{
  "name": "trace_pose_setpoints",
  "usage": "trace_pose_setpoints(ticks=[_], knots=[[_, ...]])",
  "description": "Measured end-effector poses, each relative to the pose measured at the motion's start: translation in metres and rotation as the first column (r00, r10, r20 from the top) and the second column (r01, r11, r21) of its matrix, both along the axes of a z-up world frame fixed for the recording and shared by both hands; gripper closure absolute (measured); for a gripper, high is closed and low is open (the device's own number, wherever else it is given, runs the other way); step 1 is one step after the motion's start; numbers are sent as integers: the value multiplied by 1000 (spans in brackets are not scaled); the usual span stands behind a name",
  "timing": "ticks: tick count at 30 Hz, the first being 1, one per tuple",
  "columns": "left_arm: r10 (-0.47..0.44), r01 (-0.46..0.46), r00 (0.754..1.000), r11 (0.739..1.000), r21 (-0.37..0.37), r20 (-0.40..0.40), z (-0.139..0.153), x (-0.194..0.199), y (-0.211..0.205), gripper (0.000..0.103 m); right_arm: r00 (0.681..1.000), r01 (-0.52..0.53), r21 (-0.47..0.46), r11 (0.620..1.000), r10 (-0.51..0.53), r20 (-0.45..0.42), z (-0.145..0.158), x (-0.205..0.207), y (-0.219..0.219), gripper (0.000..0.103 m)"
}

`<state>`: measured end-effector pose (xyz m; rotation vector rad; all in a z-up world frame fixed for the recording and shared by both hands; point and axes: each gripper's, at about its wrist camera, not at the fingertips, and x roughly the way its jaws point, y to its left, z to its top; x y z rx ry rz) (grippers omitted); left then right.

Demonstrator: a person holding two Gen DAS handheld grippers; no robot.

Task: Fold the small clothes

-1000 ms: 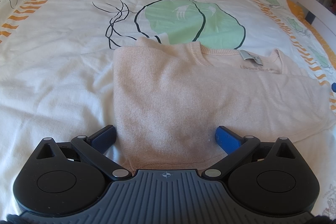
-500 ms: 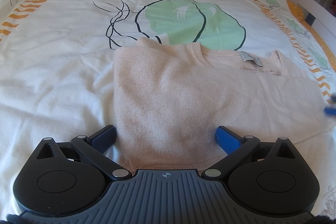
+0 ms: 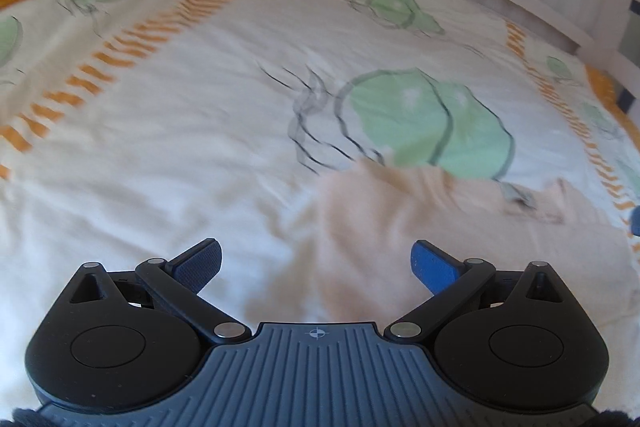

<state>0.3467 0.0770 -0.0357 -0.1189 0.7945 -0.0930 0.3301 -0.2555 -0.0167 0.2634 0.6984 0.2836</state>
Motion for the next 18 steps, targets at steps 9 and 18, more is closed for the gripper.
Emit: trace_pose_setpoints(ticks=[9,18], knots=[[111,-107,992,992,-66,52,21,6,35,0,983,-177,-204,963,182,10,-15,71,124,12],[205,-190,975,969,-159,82,37,6,66,0,975,-214,-420,882,217,-42,-66,103,191,1]])
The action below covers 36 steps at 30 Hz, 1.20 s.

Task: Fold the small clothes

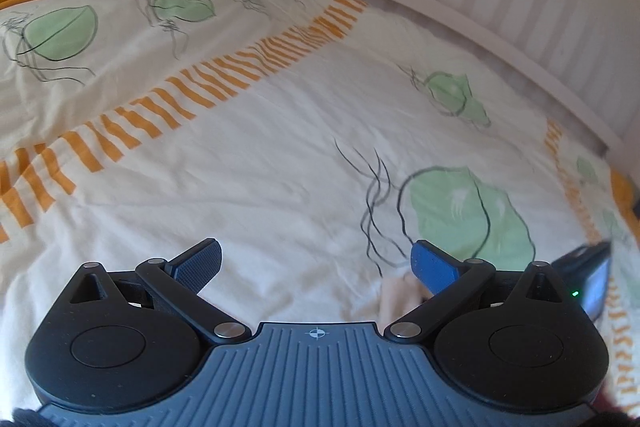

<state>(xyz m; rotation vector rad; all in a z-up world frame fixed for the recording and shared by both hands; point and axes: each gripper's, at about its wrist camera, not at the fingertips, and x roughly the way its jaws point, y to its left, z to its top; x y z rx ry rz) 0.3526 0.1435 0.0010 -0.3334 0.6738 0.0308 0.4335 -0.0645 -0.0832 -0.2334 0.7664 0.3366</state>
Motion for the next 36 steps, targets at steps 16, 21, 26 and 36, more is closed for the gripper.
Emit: trace_pose_setpoints(ticks=[16,21,26,36], knots=[[45,-44,998,999,-26,36,8,-6,13,0,962,-196,18,981,188,195,39,-70,30,49],[63,-63,997,998,-21,43,11,-5,18,0,961,-219,4,976,215,172,30,-69,61,49],[61,-60,997,998,-25,41,11,-3,20,0,977,-186,-16,982,186,107,14,-63,71,53],[49,-48,998,999,-8,43,9,-3,13,0,965,-262,338,904,245,93,20,-66,32,96]])
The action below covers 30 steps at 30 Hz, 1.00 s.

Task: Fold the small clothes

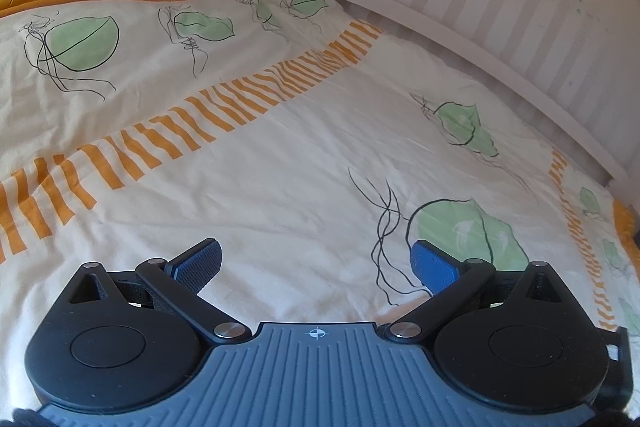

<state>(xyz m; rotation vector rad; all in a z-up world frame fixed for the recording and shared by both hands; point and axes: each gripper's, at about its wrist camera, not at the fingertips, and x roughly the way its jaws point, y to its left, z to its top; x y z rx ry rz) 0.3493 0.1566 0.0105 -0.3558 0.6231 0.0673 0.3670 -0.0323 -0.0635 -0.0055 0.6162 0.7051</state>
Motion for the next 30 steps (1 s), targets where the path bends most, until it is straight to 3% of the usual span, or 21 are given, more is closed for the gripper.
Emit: trace_pose_setpoints(ticks=[3,4,5,6,7,10,14,20,23,28,29,30], knots=[[-11,11,1000,1000,5,-6,-2,1,-4,0,999,17,-62,998,-19,-27,-14,5,8,94],[-19,19,1000,1000,9,-7,-2,1,-5,0,1000,18,-39,999,-18,-18,-13,3,6,84],[-24,25,1000,1000,15,-6,-1,0,-6,0,1000,25,-17,1000,-25,-4,-9,0,3,61],[-28,28,1000,999,26,-3,-1,1,-7,0,999,33,7,999,-34,20,-5,-5,-2,47],[-31,31,1000,999,38,-2,0,0,-8,0,998,45,33,998,-46,46,2,-12,-9,26],[-60,61,998,996,59,-8,-1,1,-13,0,989,111,51,992,-116,90,21,-27,-34,25],[-167,169,984,985,27,-67,-14,5,-27,0,980,188,-12,982,-187,72,29,-46,-69,25],[-302,262,928,946,-192,-221,-63,16,-44,0,974,225,-101,969,-223,24,30,-75,-120,25],[-323,282,918,940,-193,-230,-77,20,-55,0,970,241,-123,963,-243,1,32,-86,-143,21],[-318,290,930,943,-166,-185,-88,30,-62,2,953,295,-109,949,-300,-34,35,-108,-180,18],[-300,270,937,948,-170,-182,-88,32,-61,16,948,310,-100,945,-315,-38,35,-112,-187,18],[-275,250,946,956,-155,-173,-88,31,-60,60,942,327,-92,940,-332,-41,33,-117,-194,18]])
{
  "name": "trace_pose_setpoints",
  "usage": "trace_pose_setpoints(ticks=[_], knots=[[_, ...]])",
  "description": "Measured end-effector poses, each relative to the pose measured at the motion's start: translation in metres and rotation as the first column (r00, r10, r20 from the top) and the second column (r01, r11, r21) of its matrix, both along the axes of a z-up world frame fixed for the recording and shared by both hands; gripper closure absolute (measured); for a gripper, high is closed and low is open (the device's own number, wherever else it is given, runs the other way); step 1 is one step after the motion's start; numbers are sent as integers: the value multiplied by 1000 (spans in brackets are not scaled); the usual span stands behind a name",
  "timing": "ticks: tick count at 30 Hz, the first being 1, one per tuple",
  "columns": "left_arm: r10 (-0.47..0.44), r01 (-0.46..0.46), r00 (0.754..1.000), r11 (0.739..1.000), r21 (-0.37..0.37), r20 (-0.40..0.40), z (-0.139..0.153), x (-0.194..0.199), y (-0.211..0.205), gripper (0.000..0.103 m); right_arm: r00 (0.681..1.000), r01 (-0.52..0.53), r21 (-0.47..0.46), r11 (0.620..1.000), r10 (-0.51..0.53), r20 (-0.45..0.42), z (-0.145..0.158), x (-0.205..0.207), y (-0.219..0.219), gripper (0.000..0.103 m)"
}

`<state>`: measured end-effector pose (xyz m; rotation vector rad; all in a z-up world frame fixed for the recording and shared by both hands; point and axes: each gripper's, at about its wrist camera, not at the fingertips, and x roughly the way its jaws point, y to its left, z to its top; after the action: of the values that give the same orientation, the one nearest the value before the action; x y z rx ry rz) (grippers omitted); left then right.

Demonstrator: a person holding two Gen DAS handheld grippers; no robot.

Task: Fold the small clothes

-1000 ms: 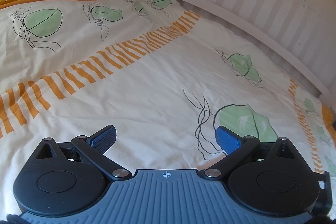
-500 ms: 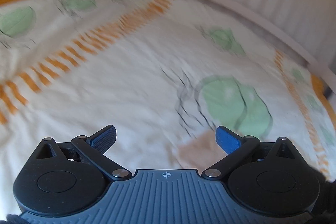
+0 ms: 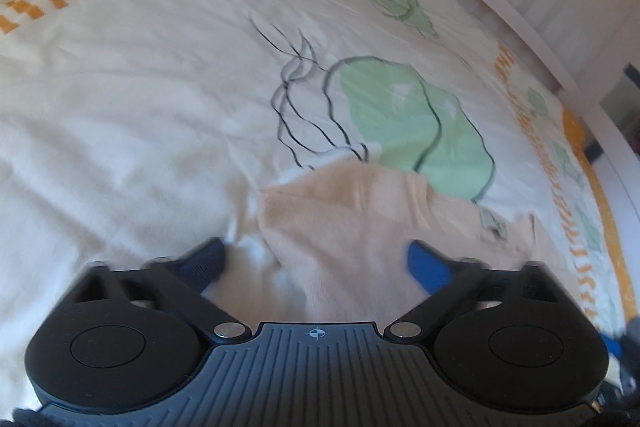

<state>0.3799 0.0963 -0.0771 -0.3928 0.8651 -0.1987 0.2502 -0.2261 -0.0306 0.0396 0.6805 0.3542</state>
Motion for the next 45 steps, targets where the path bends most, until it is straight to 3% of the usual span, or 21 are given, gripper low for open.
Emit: trace_pose_setpoints(ticks=[1,2,6,10,12,14,16,18,20,22,26,31,39,45], knots=[[12,-13,1000,1000,24,7,0,0,0,82,1000,20,12,1000,-20,-2,-3,-4,-6,18],[9,-10,1000,998,62,16,1,1,0,93,999,41,25,999,-41,-9,-6,-7,-12,18],[-21,-1,994,980,200,106,6,-3,-6,97,989,133,68,989,-128,-81,-17,-3,-30,18],[-18,-57,985,907,417,174,15,-1,-9,102,988,152,45,987,-151,-30,-10,-2,-33,18],[27,-86,989,906,415,147,13,2,1,101,987,158,11,987,-158,-2,-9,-3,-32,15],[92,-127,989,931,341,116,13,1,11,100,986,167,-7,986,-167,16,-10,-2,-31,0],[81,-113,990,946,304,116,19,-2,9,84,982,186,-41,982,-185,33,-16,1,-31,0],[22,-66,989,951,302,147,28,-8,-2,28,976,217,-87,972,-218,-2,-29,11,-33,0],[-47,-8,984,954,300,173,35,-14,-16,10,962,252,-66,966,-257,-95,-48,20,-45,0],[-101,45,979,954,295,179,39,-22,-29,10,958,275,1,962,-273,-90,-51,15,-56,0],[-159,101,972,948,301,176,50,-52,-40,6,953,296,22,955,-294,-74,-30,-5,-66,0],[-153,84,969,943,323,196,65,-111,-40,0,945,319,91,943,-309,-104,-9,-52,-81,0],[-186,155,980,932,329,65,51,-209,-30,0,937,309,124,943,-280,-208,-5,-138,-88,0],[-126,123,992,952,280,-7,35,-254,-12,0,927,286,184,940,-223,-301,-17,-185,-87,0]])
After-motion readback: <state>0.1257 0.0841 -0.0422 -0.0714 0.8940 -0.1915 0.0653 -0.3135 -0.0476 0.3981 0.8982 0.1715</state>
